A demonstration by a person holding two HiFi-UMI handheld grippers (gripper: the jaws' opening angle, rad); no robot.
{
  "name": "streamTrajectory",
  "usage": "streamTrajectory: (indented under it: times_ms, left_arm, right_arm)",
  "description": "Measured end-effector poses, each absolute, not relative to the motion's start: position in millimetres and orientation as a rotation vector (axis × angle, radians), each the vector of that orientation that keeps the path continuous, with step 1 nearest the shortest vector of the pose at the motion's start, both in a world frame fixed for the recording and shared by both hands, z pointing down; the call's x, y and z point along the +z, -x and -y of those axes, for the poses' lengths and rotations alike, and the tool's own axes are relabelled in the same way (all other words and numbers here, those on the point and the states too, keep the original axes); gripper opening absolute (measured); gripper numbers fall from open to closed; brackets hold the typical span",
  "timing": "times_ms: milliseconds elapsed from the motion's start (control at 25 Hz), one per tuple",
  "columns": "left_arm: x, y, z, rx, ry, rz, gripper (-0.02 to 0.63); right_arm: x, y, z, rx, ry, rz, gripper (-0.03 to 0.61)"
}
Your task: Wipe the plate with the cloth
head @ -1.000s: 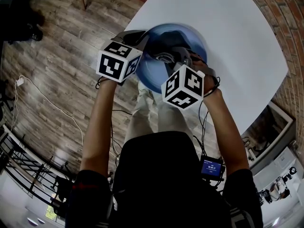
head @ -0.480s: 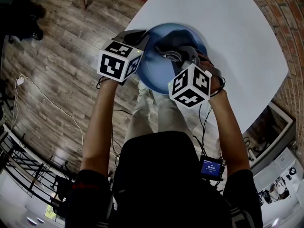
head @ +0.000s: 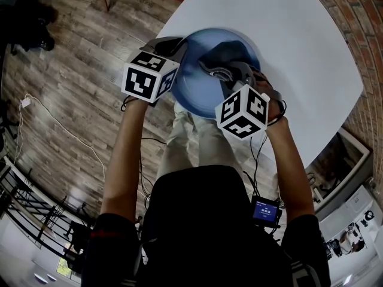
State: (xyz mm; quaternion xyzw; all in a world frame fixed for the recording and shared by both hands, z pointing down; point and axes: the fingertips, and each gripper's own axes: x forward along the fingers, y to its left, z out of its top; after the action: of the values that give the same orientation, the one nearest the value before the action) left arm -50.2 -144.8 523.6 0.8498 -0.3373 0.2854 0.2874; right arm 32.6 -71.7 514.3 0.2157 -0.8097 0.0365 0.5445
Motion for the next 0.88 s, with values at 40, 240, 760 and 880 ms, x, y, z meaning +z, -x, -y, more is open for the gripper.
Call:
streamTrajectory:
  times_ms: [40,240,760,880]
  left_arm:
    - [523.5,50.3,144.7,0.763,-2.269,0.903,0.035]
    - [524.1,51.7,145.5,0.762,-2.265,0.906,0.035]
    - [523.9,52.3,145.6,0.767,-2.266,0.908,0.035]
    - [523.8,51.4,145.7,0.766,-2.264,0.91,0.035]
  right_arm:
    - [514.3,-33.7,70.6,0.088,-0.512,1.92,0.051]
    - [514.9,-37.6,67.4,0.113,-0.514,1.92,0.051]
    - [514.8,-43.0,57.9,0.13,-0.516,1.916,0.051]
    - [515.0,-44.7,54.5,0.131,-0.515,1.914,0.051]
